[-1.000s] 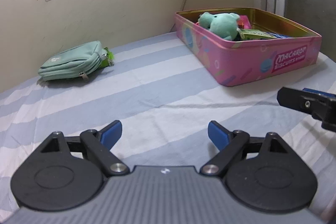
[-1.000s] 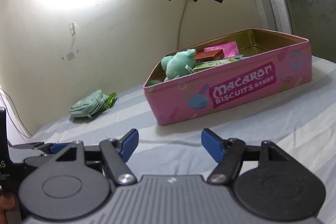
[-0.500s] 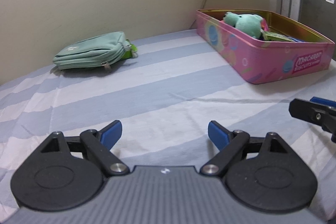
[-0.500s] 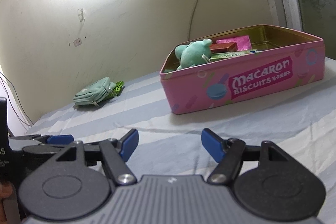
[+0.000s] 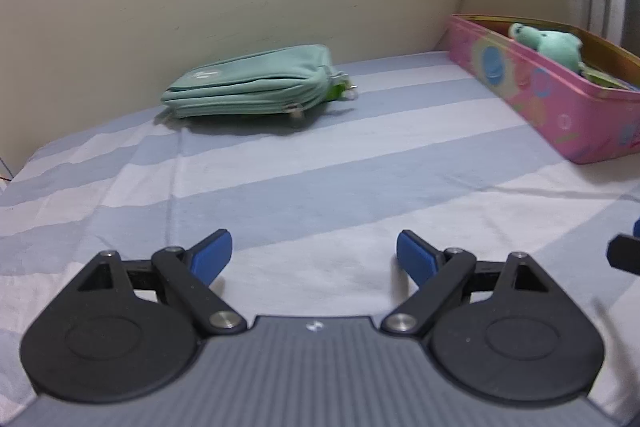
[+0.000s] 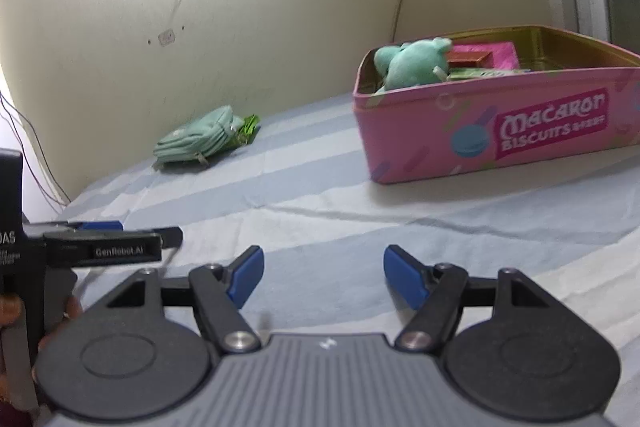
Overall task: Organize objects
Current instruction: 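Move the right gripper toward the mint-green pouch on the sheet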
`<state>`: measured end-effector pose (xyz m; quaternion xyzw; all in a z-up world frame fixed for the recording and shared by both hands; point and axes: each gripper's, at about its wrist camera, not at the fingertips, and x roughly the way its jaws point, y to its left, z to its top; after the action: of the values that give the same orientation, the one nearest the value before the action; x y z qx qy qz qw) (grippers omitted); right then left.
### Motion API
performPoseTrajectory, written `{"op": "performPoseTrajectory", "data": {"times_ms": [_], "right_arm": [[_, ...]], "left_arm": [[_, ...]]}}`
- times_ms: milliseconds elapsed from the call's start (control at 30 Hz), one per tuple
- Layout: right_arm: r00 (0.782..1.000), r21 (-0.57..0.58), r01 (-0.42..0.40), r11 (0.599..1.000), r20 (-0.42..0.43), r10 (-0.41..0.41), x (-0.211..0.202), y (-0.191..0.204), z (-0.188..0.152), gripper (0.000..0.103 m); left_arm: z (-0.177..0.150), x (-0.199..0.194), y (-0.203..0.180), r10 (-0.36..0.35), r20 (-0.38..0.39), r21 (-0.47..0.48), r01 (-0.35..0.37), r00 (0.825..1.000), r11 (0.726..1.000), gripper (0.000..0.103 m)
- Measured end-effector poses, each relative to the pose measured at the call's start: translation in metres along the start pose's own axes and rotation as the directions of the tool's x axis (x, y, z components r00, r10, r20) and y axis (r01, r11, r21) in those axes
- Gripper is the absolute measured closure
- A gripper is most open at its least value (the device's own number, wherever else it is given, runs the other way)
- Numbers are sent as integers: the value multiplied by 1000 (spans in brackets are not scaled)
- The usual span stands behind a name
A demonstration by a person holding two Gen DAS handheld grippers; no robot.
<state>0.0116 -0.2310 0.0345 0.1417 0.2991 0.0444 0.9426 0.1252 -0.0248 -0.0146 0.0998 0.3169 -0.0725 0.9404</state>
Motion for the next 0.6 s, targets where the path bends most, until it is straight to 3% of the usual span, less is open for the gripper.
{"op": "performPoseTrajectory", "data": {"times_ms": [333, 600], "right_arm": [[999, -70, -23, 997, -45, 19, 22, 25, 6, 31], [992, -120, -89, 989, -99, 78, 45, 55, 15, 29]], "left_arm": [[3, 21, 47, 53, -36, -80, -55, 998, 995, 12], [0, 33, 92, 72, -67, -244, -86, 995, 966, 11]]}}
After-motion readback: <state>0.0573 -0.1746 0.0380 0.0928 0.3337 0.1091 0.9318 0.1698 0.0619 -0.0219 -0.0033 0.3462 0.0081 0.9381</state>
